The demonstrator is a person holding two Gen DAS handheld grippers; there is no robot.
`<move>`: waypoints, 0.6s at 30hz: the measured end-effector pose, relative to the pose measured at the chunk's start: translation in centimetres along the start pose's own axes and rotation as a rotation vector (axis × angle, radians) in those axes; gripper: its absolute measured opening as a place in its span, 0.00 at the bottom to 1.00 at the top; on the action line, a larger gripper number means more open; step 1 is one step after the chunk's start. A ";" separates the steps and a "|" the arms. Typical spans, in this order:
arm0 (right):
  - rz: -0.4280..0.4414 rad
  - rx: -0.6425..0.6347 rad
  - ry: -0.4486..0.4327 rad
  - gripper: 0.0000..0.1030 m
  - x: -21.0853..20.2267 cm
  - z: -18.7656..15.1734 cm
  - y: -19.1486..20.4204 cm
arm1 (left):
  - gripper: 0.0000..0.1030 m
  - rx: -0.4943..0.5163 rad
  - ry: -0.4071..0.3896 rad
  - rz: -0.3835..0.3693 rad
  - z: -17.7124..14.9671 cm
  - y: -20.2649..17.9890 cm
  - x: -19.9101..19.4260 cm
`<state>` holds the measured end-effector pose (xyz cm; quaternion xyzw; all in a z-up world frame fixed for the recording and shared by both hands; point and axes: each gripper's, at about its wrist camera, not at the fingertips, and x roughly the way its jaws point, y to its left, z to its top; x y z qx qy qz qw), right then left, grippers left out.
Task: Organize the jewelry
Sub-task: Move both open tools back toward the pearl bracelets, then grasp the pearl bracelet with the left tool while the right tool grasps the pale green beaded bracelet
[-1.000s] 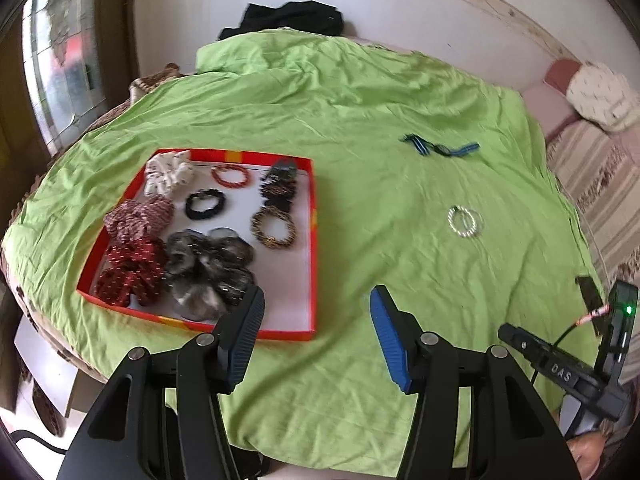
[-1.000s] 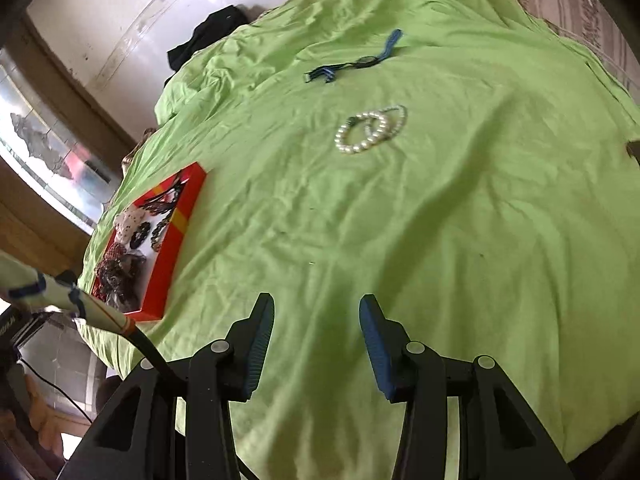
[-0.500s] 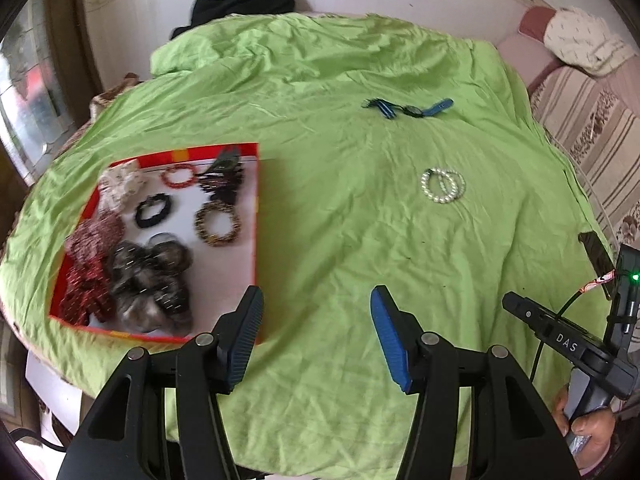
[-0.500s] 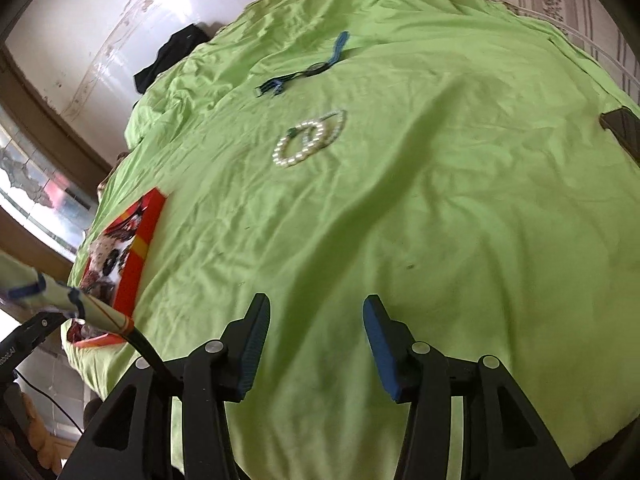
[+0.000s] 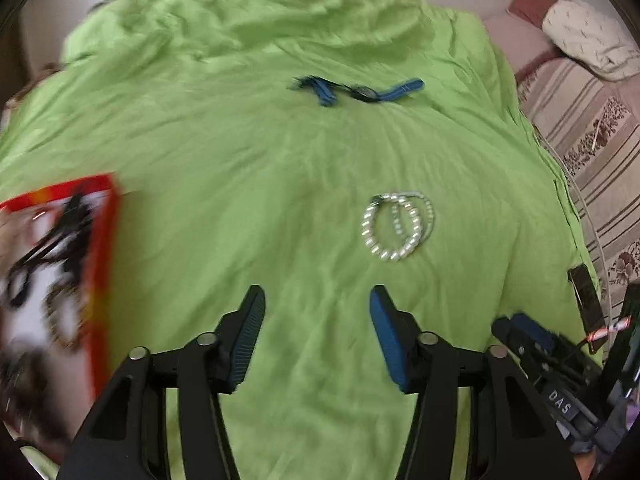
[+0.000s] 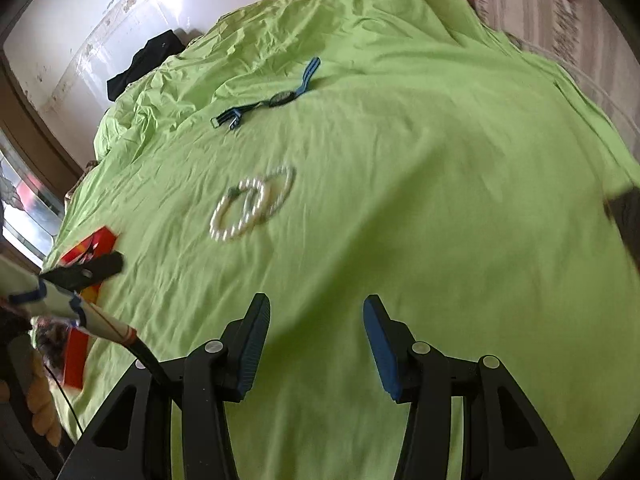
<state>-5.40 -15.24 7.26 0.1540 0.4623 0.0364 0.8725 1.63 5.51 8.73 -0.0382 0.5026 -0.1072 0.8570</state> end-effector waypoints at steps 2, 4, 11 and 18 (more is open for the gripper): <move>0.003 -0.018 -0.014 0.51 1.1 2.0 -0.1 | 0.36 0.017 0.010 -0.001 1.2 -0.5 1.5; 0.007 -0.043 -0.026 0.51 2.4 3.9 0.2 | 0.36 0.027 0.010 -0.011 2.4 -1.0 3.0; 0.011 -0.117 0.021 0.37 7.4 8.0 1.9 | 0.34 0.067 0.058 -0.052 4.3 -2.3 7.4; -0.047 -0.163 0.069 0.32 10.4 8.8 2.1 | 0.10 0.109 0.064 0.016 4.5 -3.3 9.8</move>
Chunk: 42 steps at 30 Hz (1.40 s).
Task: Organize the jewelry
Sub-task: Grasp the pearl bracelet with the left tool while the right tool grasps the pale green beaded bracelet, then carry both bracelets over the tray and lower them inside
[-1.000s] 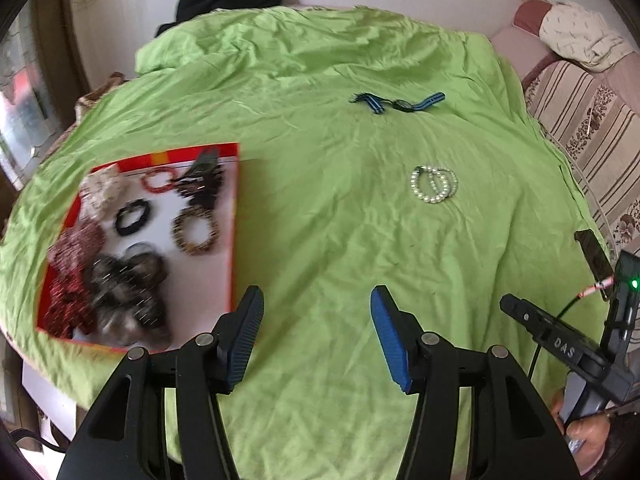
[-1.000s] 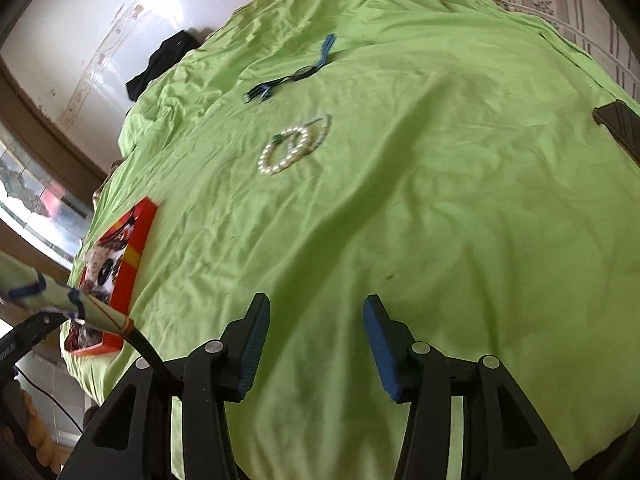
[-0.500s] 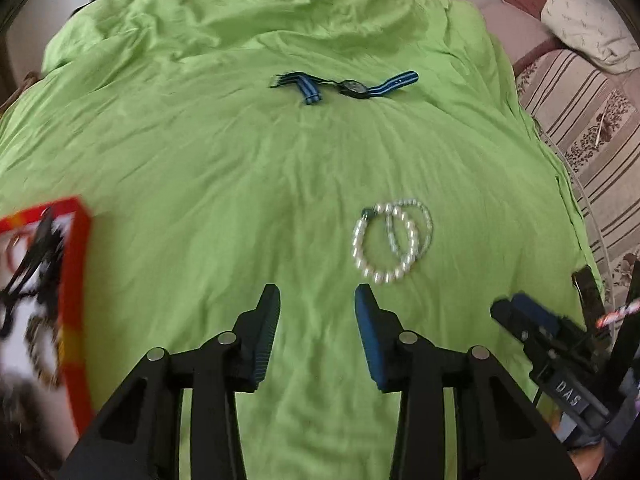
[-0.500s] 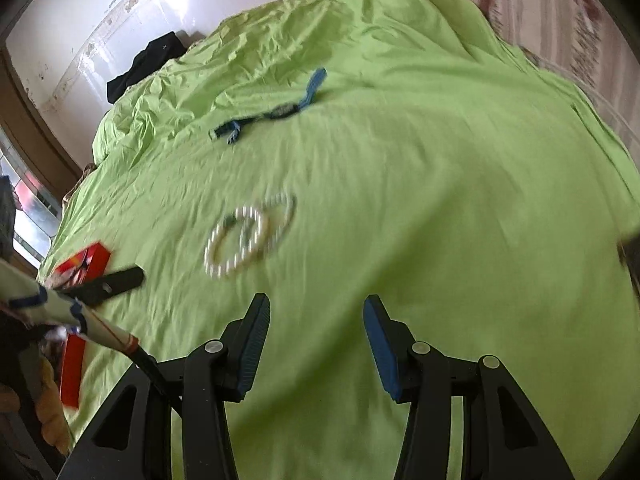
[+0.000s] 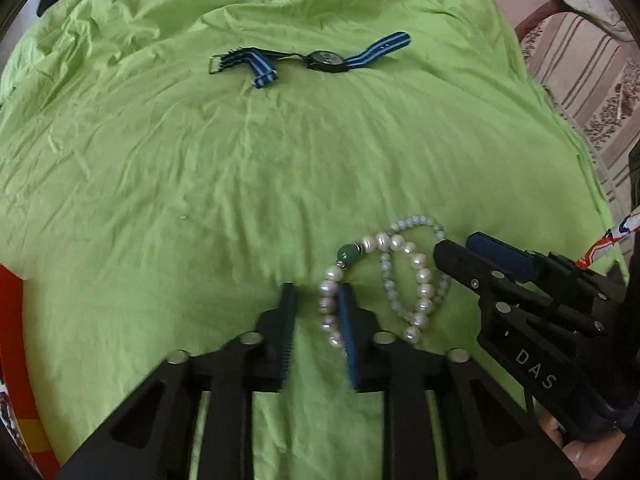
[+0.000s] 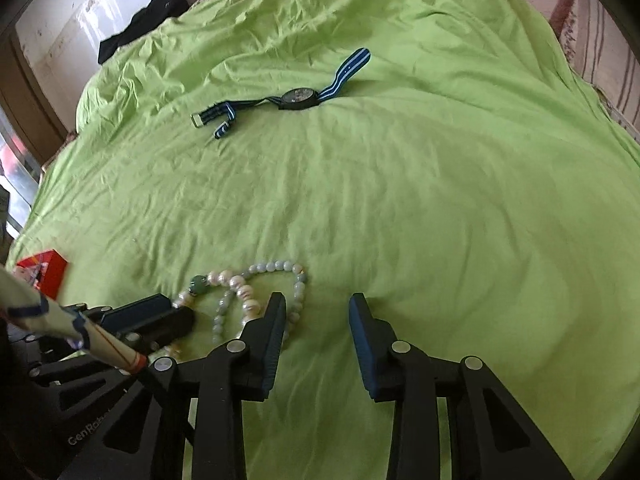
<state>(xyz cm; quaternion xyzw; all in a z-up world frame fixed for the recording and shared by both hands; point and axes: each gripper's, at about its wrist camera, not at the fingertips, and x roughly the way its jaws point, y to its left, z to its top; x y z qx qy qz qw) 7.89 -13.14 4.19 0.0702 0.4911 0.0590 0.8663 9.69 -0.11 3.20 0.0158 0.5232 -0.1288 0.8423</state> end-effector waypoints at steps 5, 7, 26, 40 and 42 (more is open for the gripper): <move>-0.113 -0.065 0.052 0.20 -0.6 -0.8 -0.1 | 0.10 -0.006 0.006 0.034 -1.9 1.8 -1.7; -0.146 -0.074 0.072 0.20 -1.5 -1.7 -0.6 | 0.10 -0.017 0.017 0.041 -3.6 3.1 -2.7; -0.057 0.033 0.013 0.21 -2.5 -4.1 -2.4 | 0.10 -0.164 -0.004 -0.046 -7.1 6.2 -4.2; -0.006 -0.002 -0.115 0.06 -9.0 -4.5 0.8 | 0.09 -0.130 -0.064 -0.052 -7.5 4.8 -8.9; 0.005 -0.001 -0.127 0.06 -10.1 -4.8 1.2 | 0.09 -0.133 -0.089 -0.061 -7.8 4.9 -10.6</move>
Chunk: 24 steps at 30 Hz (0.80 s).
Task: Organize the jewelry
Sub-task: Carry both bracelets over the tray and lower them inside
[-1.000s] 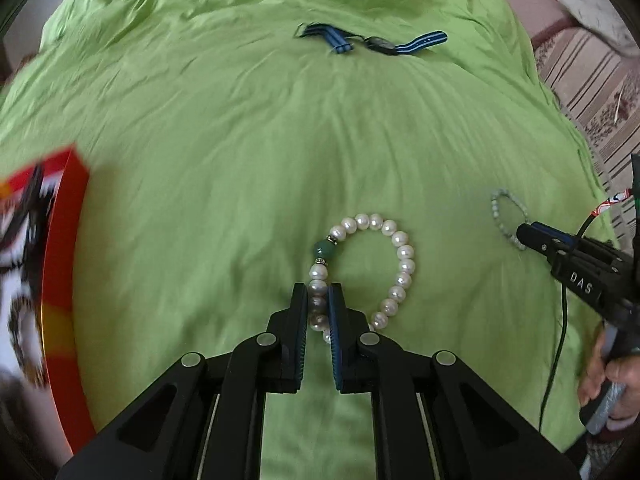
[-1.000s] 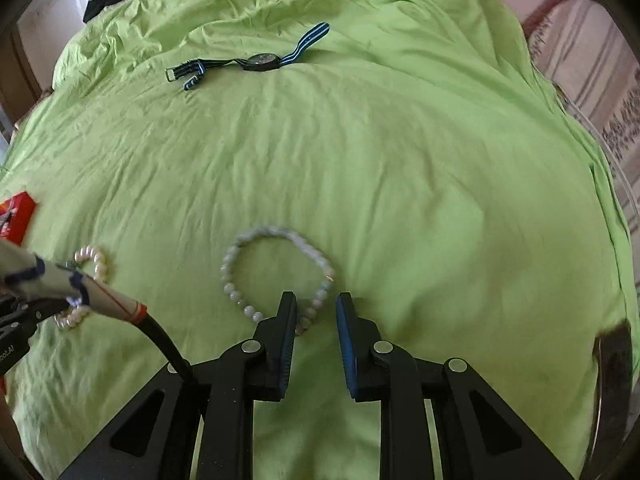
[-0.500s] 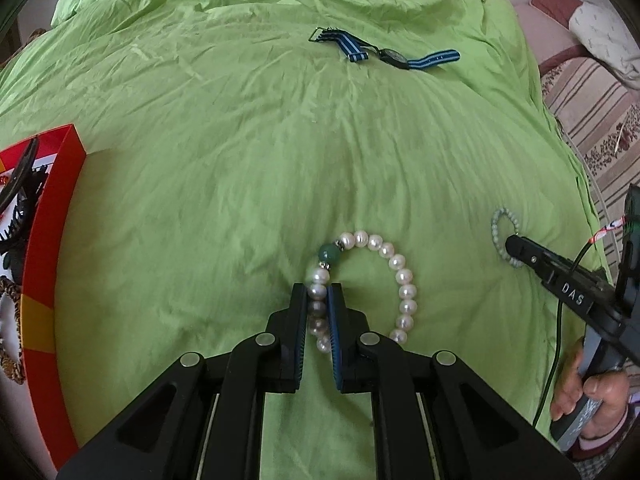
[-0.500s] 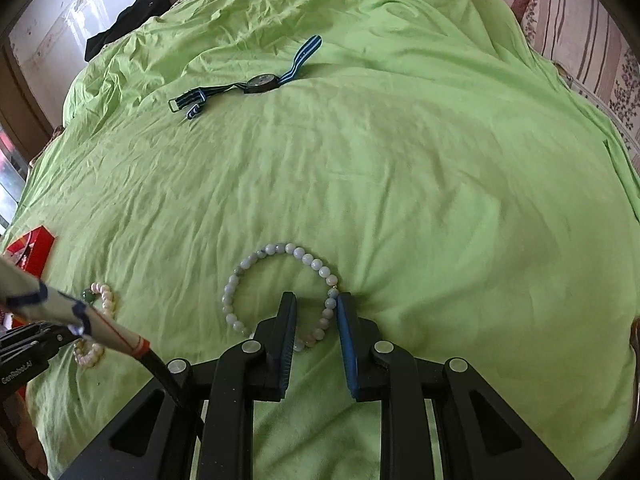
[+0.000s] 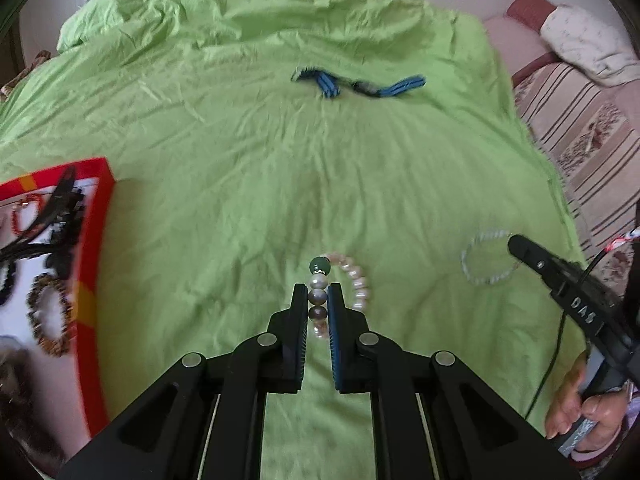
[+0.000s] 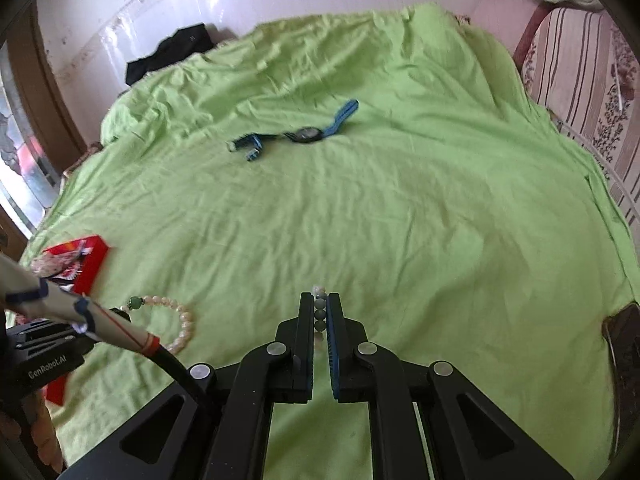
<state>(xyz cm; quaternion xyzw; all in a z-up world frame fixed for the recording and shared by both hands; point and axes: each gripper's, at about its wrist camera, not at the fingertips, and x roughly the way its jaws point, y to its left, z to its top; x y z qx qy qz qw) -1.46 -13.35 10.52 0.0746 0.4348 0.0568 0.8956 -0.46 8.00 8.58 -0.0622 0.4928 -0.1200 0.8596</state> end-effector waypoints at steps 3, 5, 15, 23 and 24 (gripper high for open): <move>0.011 0.006 -0.017 0.06 -1.8 -0.5 0.6 | 0.09 0.000 -0.042 -0.004 -0.6 -0.1 -3.0; 0.018 0.009 -0.026 0.06 -2.9 -0.9 1.0 | 0.09 0.002 -0.065 0.002 -1.1 -0.3 -4.6; 0.056 0.003 -0.056 0.06 -7.1 -3.1 3.7 | 0.09 0.001 -0.189 0.054 -4.6 0.8 -12.6; 0.108 -0.026 -0.064 0.06 -9.0 -4.2 7.0 | 0.09 0.000 -0.268 0.114 -7.1 1.9 -16.9; 0.115 -0.033 -0.063 0.06 -9.2 -4.4 7.5 | 0.09 -0.001 -0.273 0.118 -7.3 2.0 -17.2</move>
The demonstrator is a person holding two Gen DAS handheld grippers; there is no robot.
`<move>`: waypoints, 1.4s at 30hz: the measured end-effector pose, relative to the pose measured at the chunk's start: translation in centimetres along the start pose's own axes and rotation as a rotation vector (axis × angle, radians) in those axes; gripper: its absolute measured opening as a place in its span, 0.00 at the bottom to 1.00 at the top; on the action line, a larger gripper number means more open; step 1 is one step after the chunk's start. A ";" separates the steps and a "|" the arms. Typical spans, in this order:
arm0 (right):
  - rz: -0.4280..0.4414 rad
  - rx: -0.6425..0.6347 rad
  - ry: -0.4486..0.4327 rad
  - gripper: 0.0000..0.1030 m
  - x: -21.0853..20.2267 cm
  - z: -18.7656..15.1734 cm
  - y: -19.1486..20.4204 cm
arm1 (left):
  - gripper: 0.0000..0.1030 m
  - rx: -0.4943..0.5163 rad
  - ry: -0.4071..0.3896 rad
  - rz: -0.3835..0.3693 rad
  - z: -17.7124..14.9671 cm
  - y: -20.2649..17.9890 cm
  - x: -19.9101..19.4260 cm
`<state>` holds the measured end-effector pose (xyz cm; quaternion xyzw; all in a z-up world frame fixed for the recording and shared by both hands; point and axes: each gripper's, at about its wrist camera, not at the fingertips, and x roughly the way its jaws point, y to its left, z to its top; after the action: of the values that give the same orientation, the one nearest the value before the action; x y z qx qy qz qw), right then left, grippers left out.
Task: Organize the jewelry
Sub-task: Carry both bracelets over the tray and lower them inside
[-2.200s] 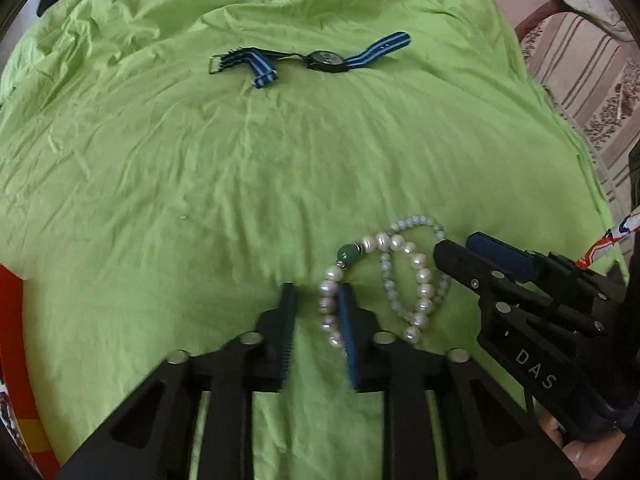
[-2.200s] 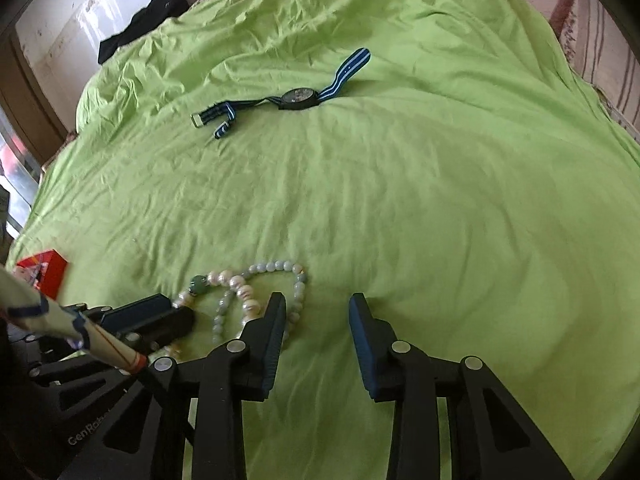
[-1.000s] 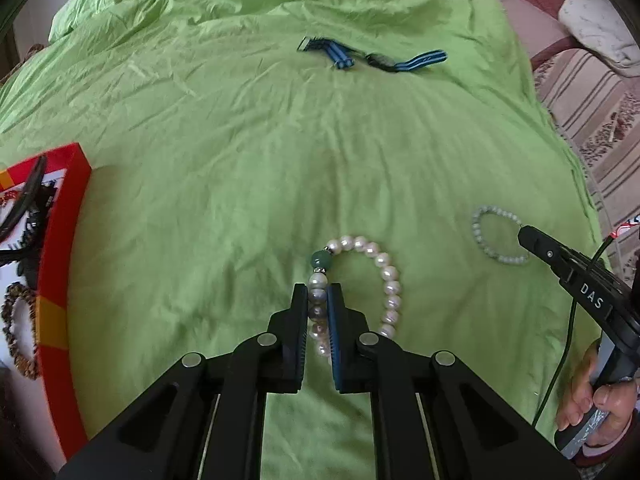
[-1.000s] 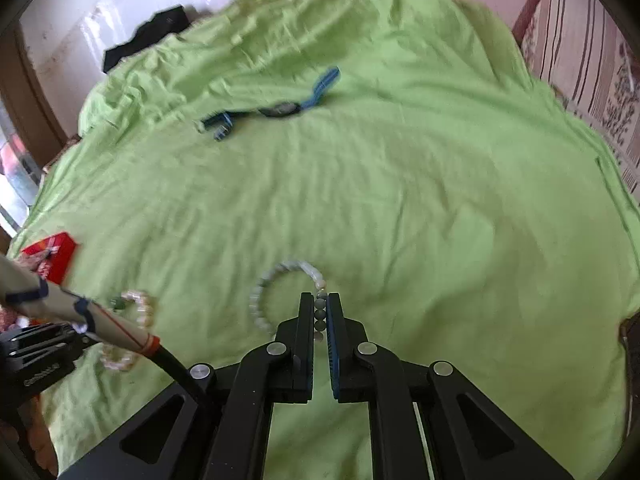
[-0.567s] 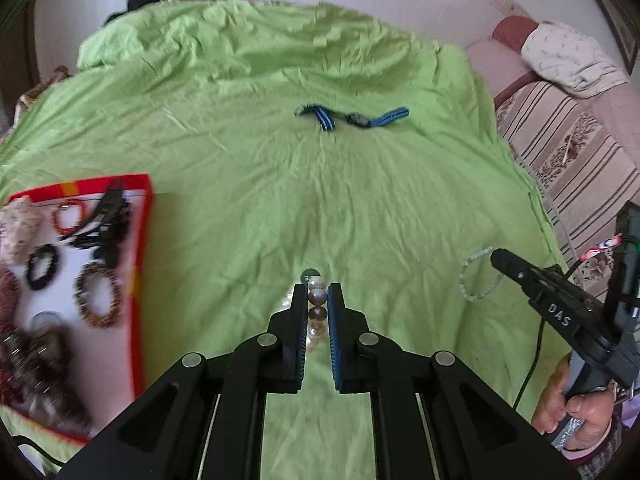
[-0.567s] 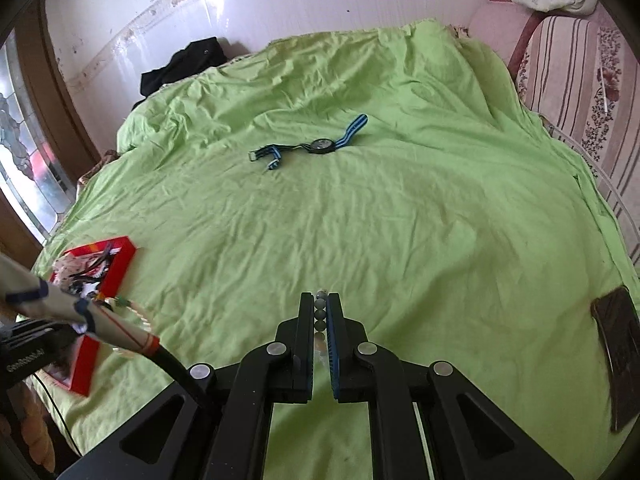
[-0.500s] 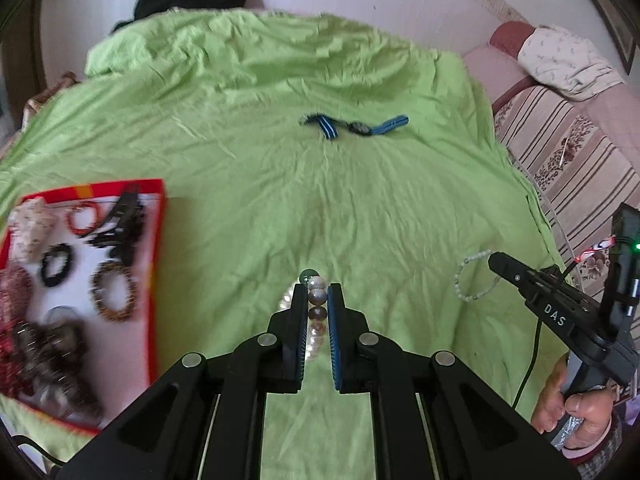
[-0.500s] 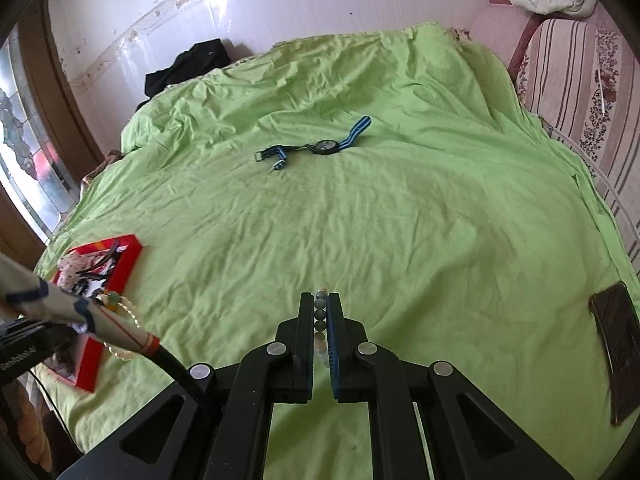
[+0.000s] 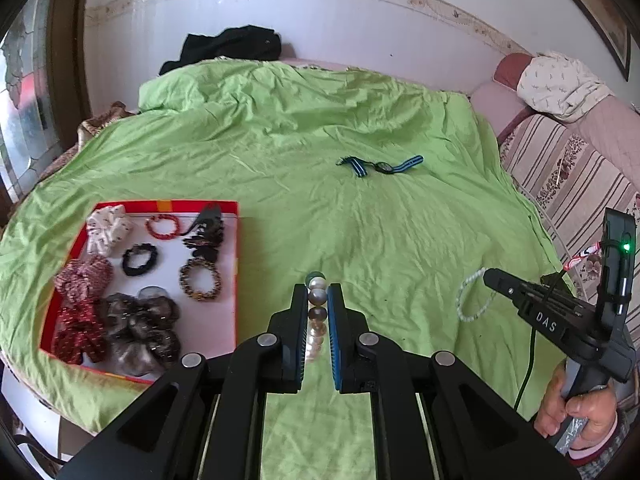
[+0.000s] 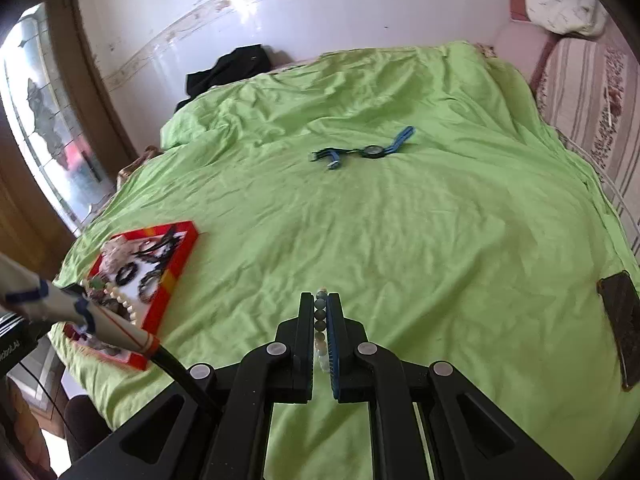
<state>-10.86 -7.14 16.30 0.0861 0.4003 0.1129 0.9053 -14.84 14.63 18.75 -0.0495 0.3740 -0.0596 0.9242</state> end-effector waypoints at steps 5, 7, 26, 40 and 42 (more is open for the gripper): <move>0.027 -0.035 0.004 0.06 -0.6 -0.6 2.3 | 0.09 -0.009 -0.028 0.020 -0.5 0.8 -1.6; 0.034 -0.045 0.003 0.06 -0.8 -0.8 3.0 | 0.09 -0.010 -0.039 0.032 -0.6 1.2 -2.2; 0.091 -0.153 0.013 0.06 -1.6 -1.3 10.3 | 0.09 -0.090 -0.087 0.202 -1.4 8.0 -5.0; 0.143 -0.293 0.052 0.06 0.0 -1.4 17.9 | 0.09 -0.172 -0.063 0.240 -2.3 13.2 -4.4; 0.152 -0.309 0.052 0.06 0.2 -1.2 19.0 | 0.09 -0.177 -0.060 0.245 -2.3 13.7 -4.3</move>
<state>-14.22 11.25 20.01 -0.0269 0.3938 0.2433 0.8860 -18.52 28.73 18.15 -0.0866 0.3532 0.0884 0.9273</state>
